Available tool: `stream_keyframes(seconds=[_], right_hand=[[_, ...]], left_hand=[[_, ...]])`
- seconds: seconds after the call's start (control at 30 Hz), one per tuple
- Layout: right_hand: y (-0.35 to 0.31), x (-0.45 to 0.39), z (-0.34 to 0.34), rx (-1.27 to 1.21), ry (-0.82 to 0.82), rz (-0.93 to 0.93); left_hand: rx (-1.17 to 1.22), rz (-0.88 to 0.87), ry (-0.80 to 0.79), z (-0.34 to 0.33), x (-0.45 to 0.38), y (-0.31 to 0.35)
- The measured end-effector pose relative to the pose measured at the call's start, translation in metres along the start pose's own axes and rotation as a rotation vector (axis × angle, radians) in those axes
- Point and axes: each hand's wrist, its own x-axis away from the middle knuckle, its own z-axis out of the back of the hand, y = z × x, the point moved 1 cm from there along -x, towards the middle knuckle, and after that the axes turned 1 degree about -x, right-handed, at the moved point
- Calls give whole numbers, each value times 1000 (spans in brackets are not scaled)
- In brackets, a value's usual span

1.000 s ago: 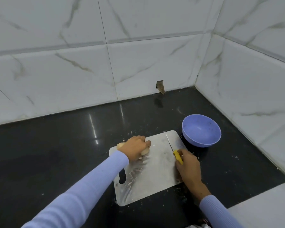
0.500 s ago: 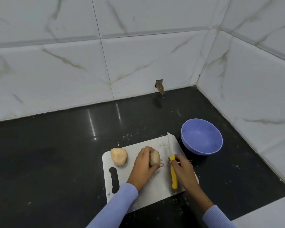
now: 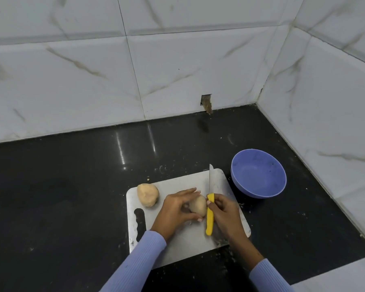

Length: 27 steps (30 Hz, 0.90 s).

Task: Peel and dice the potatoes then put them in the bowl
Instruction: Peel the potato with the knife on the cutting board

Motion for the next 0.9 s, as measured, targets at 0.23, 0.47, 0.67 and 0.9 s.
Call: stream_keyframes(seconds=[0.23,0.47,0.67,0.9], right_hand=[[-3,-2,0,-34,19,-5],[-1,-2,5,-27,-36,-6],[-4,0,7,-41,-35,-4],[-5,11,22,203,-12,69]], left_hand=[[-153,-89,-18,-7,4,-2],[-185,-106,-43,-12,0,-4],[-41,-28,83,-20,5,0],[88,65,192,-22,11,-1]])
